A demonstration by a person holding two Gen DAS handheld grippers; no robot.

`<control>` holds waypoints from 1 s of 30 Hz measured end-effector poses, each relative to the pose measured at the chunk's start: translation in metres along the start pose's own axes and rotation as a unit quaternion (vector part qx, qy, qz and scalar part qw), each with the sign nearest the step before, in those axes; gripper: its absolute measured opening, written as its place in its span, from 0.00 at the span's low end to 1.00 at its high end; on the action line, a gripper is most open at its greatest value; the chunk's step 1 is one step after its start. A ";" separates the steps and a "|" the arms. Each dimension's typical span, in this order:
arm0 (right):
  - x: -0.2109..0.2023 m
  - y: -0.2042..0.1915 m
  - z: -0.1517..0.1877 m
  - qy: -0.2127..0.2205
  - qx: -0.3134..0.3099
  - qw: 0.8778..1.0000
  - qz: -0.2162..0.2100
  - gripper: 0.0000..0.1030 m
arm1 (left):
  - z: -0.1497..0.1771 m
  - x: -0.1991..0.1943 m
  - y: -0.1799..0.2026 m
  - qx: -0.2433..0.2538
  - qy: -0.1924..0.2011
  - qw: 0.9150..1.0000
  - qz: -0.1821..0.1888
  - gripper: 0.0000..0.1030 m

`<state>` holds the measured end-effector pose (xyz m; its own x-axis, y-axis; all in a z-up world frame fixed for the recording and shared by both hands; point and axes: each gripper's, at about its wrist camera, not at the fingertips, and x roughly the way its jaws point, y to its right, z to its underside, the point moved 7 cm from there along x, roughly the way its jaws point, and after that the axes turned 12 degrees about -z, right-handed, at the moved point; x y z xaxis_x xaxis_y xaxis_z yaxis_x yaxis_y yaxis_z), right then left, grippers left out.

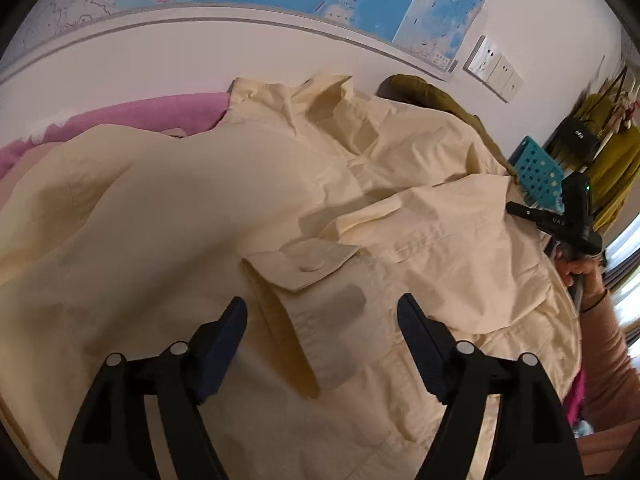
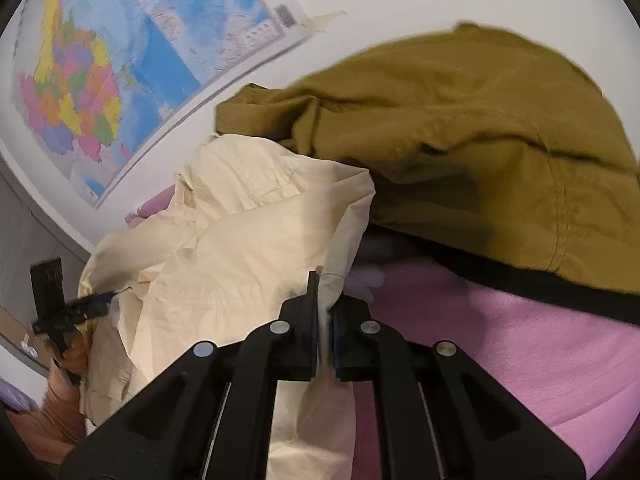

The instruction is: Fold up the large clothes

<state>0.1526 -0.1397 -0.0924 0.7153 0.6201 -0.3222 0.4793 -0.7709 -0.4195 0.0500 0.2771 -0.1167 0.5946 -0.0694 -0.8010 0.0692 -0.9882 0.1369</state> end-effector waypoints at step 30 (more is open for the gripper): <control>0.070 -0.144 0.035 -0.081 -0.116 0.988 -0.059 0.46 | 0.021 -0.027 -0.004 0.048 0.043 0.993 -0.096 0.31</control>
<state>0.1159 0.0192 -0.0839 0.5649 0.7088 -0.4225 0.6720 -0.6923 -0.2629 0.0169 0.2801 -0.1083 0.6441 0.1294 -0.7539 0.1135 -0.9908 -0.0731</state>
